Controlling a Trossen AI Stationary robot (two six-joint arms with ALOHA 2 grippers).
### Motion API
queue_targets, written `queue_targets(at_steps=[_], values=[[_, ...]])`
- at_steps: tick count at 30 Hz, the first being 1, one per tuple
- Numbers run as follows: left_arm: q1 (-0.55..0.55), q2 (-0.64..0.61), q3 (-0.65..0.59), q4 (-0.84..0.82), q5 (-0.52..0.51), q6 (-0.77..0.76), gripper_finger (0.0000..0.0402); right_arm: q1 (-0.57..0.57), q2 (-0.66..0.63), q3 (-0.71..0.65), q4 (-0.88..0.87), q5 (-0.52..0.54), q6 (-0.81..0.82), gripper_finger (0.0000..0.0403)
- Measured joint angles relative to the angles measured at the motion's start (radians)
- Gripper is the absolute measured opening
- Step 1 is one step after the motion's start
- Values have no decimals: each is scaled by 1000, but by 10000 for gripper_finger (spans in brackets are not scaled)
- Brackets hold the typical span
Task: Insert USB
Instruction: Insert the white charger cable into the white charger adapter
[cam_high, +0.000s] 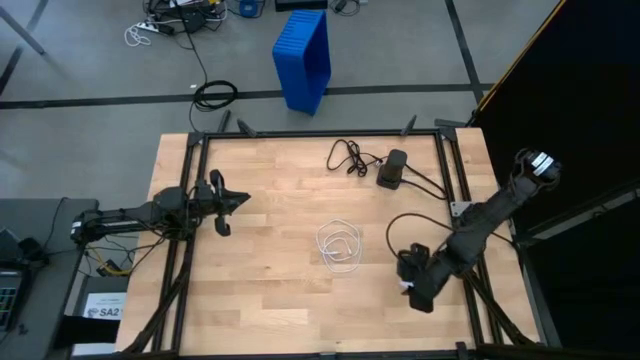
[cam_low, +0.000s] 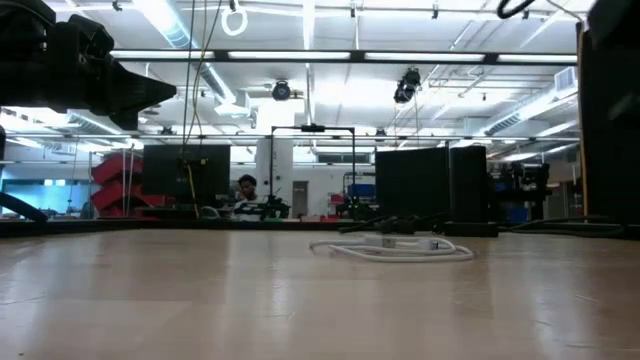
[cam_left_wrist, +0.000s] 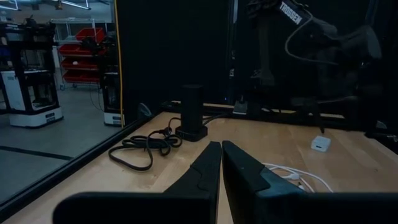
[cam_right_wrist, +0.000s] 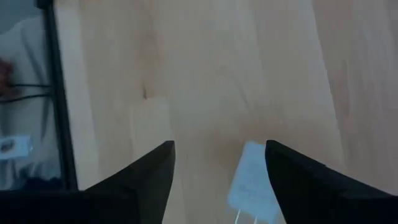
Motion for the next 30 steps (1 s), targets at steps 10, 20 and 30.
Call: queue_targets(at_steps=[10, 20, 30], values=[[0, 0, 0, 0, 0, 0, 1, 42, 136, -1, -44, 19, 84, 283], [0, 0, 0, 0, 0, 0, 1, 27, 261, 7, -36, -37, 77, 278], [0, 0, 0, 0, 0, 0, 1, 7, 130, -3, -31, 115, -36, 128]])
